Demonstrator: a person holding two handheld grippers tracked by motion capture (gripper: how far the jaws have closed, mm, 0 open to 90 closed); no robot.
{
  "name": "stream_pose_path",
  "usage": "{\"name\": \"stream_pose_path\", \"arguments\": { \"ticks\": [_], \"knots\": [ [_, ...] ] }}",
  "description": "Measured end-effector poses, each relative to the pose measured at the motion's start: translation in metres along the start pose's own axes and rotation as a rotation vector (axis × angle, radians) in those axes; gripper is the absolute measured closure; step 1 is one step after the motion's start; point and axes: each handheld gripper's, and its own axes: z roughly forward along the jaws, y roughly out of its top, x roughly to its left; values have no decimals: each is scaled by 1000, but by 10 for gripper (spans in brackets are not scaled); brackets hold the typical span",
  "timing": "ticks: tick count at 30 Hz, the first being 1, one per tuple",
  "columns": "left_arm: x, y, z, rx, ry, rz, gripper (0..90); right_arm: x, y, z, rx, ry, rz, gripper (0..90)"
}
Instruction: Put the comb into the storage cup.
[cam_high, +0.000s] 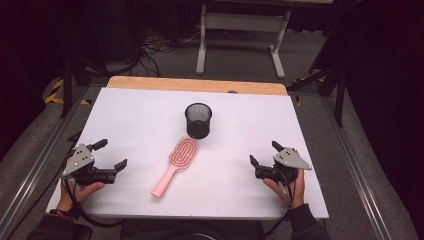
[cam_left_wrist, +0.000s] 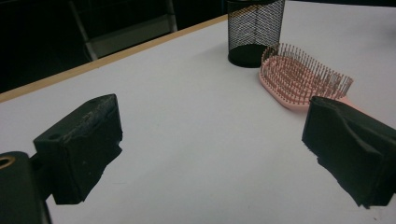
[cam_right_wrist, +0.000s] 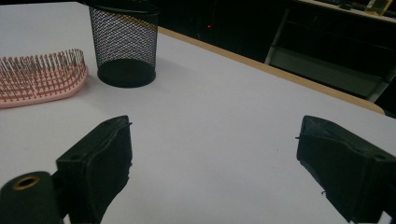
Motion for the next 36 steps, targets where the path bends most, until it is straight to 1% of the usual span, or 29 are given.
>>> {"name": "stream_pose_path", "arguments": {
  "ticks": [2,3,4,5,6,8,10,12,19,20,22,24,26,27,29,30,31,32,34,36],
  "knots": [
    [0,0,0,1,0,-2,57,1,-1,1,3,0,-6,110],
    [0,1,1,1,7,-1,57,2,-1,1,9,3,-13,110],
    [-1,1,1,3,2,0,56,2,-1,2,14,2,-17,109],
    [-2,1,1,11,-2,16,57,3,-1,2,16,-2,-21,110],
    [-2,1,1,11,-2,16,56,3,-1,2,16,-2,-21,110],
    [-3,1,1,18,-13,15,56,3,0,1,9,-6,-22,109],
    [-3,1,2,27,-11,20,56,3,1,0,6,-9,-25,110],
    [-4,1,3,34,-21,15,55,4,2,0,1,-16,-32,109],
    [-11,6,7,37,-46,21,58,5,1,0,-7,-10,-42,110],
    [-12,7,8,41,-41,24,59,5,1,-1,-8,-10,-40,109],
    [-13,8,9,51,-48,20,64,5,0,0,-7,-11,-42,110],
    [-16,9,11,70,-36,17,69,5,1,1,-2,-14,-47,109],
    [-17,10,12,81,-47,7,73,7,1,1,5,-16,-52,110],
    [-18,12,12,105,-46,3,94,7,1,1,9,-16,-57,109],
    [-20,15,14,133,-77,-9,101,8,1,2,11,-11,-58,107],
    [-20,16,16,146,-82,-12,102,8,0,2,9,5,-57,106],
    [-21,18,17,161,-88,-24,102,8,-1,3,12,14,-57,106],
    [-21,19,18,173,-90,-32,102,8,-1,4,17,12,-56,106],
    [-24,23,21,216,-78,-46,104,8,-2,5,27,14,-58,106],
    [-27,26,24,250,-83,-60,104,9,-3,6,32,18,-62,105]
  ]
}}
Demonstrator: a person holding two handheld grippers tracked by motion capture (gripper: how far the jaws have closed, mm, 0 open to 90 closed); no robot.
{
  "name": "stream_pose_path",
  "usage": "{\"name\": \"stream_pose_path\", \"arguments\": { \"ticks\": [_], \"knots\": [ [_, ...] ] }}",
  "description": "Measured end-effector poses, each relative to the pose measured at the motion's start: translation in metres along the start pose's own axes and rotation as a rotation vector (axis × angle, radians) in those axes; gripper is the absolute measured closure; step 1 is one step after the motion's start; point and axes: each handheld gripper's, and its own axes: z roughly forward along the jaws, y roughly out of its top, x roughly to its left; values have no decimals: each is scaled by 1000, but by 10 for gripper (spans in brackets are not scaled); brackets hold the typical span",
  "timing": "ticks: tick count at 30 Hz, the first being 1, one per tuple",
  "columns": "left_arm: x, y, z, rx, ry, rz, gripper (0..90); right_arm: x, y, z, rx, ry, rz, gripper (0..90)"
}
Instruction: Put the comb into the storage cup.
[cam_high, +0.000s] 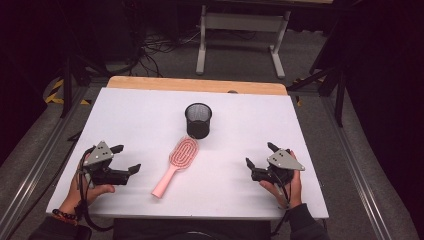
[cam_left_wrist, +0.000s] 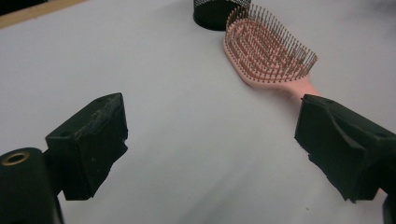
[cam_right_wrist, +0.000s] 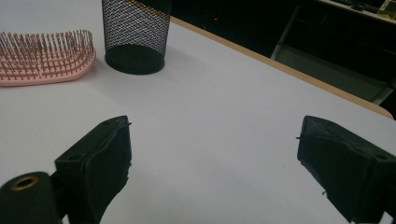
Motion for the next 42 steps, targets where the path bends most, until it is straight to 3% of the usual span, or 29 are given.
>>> {"name": "stream_pose_path", "arguments": {
  "ticks": [6,10,16,25,30,35,42],
  "knots": [
    [-9,11,6,89,28,-11,103,-1,-1,0,-4,32,9,101],
    [-14,17,10,131,29,-25,104,-1,-2,1,1,36,11,101],
    [-24,28,22,236,10,-66,129,0,-2,1,-6,59,13,101],
    [-41,40,45,305,-5,-74,138,-1,-3,1,-10,72,11,102],
    [-51,42,57,350,-15,-59,145,0,-3,1,-6,80,8,101],
    [-54,40,69,395,-17,-87,158,0,-3,1,-12,90,4,101],
    [-59,42,75,405,-37,-101,170,0,-4,2,-8,101,1,99]
  ]
}}
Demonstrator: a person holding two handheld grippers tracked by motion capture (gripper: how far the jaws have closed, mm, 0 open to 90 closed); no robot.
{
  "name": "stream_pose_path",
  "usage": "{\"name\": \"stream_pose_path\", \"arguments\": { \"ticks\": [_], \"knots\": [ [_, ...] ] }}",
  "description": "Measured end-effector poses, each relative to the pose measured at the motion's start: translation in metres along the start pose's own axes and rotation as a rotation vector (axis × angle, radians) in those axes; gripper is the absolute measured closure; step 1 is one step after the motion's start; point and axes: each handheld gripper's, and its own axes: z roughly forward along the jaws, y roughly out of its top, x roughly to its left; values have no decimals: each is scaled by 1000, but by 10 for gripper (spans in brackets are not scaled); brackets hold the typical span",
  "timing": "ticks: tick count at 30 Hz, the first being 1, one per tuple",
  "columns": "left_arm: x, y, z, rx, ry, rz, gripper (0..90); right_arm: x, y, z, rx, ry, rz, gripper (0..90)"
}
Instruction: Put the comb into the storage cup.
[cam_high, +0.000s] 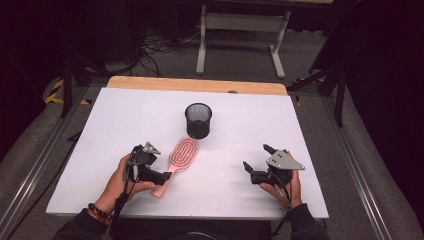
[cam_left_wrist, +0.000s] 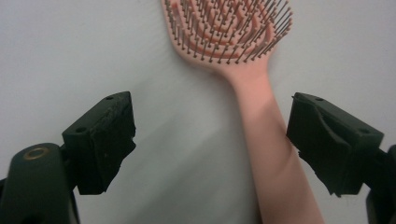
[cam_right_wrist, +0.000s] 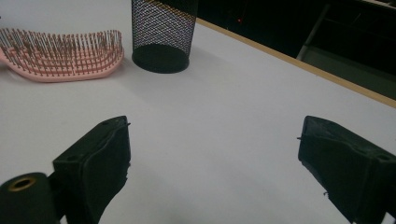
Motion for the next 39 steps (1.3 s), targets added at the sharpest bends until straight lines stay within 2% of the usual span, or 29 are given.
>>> {"name": "stream_pose_path", "arguments": {
  "ticks": [3,4,7,10,14,17,20,23,26,29,32,39],
  "knots": [
    [-3,4,4,10,-5,8,210,1,0,1,7,1,-2,99],
    [-4,5,5,11,-3,10,256,1,0,1,8,0,-3,99],
    [-8,6,9,20,8,10,331,1,0,-1,-17,-33,-7,111],
    [-9,8,12,40,1,-1,369,-1,0,-2,-20,-37,8,113],
    [-10,11,18,63,4,-16,378,0,0,-3,-34,-51,6,119],
    [-11,14,22,79,9,-4,379,0,1,-4,-44,-55,7,121],
    [-11,16,23,87,14,-3,386,-1,-1,-3,-35,-55,12,127],
    [-12,19,25,93,28,14,392,0,-1,-1,-22,-58,14,132],
    [-13,20,26,96,30,13,396,0,-1,0,-15,-55,6,132],
    [-15,21,27,87,60,14,436,0,-2,0,-12,-61,13,132],
    [-16,22,28,85,69,14,448,-4,-2,-2,-33,-57,64,133],
    [-18,17,27,46,76,24,491,-8,-3,-3,-34,-58,93,134]
  ]
}}
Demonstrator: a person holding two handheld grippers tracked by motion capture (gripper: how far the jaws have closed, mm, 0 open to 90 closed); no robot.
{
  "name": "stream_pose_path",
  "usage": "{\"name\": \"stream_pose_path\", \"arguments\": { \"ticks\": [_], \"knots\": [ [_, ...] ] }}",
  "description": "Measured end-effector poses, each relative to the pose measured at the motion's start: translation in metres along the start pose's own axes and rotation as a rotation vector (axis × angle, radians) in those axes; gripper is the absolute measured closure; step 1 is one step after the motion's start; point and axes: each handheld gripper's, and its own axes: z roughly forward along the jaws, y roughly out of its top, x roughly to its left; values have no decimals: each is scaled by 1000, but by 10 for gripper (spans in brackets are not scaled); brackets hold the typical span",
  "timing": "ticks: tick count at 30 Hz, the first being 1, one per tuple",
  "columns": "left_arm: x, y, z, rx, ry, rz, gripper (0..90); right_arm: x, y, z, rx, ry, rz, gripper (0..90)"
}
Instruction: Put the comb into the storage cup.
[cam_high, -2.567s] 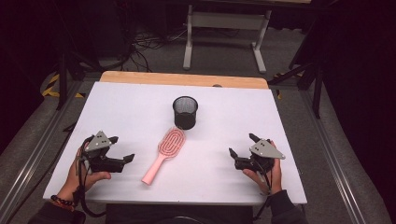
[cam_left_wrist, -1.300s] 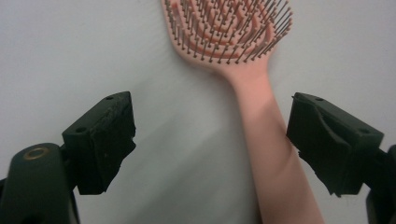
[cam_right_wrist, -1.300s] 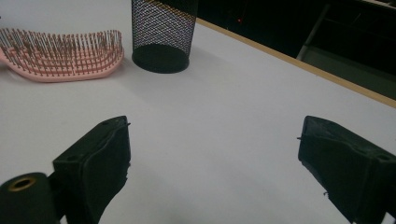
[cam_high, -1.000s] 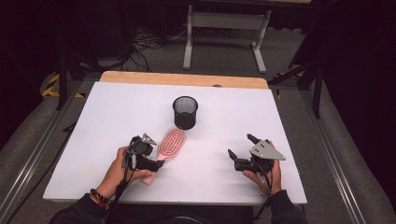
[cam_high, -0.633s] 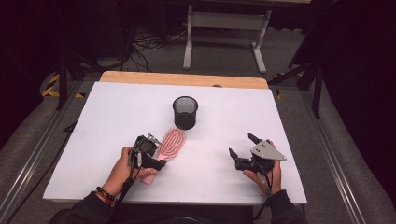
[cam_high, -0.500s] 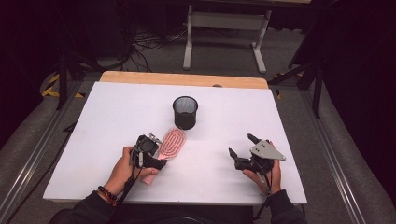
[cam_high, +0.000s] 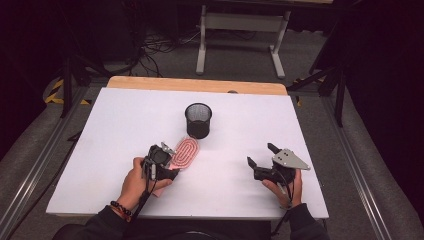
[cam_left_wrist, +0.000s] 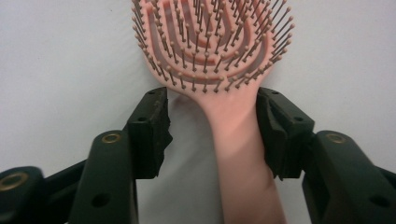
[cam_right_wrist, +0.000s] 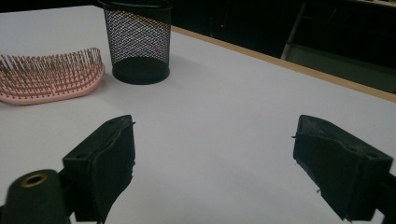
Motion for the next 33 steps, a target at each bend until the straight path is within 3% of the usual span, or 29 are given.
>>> {"name": "stream_pose_path", "arguments": {
  "ticks": [1,8,16,19,21,33],
  "knots": [
    [0,-1,0,-10,-3,2,602,0,0,0,1,0,-5,134],
    [-1,-3,-1,-28,-3,34,685,0,0,0,0,9,5,134],
    [-2,-4,-1,-40,5,94,692,1,-1,1,10,16,-4,132],
    [-2,-6,-2,-51,-15,125,693,1,-1,1,12,16,-5,132],
    [-3,-7,-4,-60,2,132,693,1,-1,1,13,17,-5,131],
    [2,-11,-17,-182,39,169,694,3,-1,3,14,22,-14,132]
  ]
}}
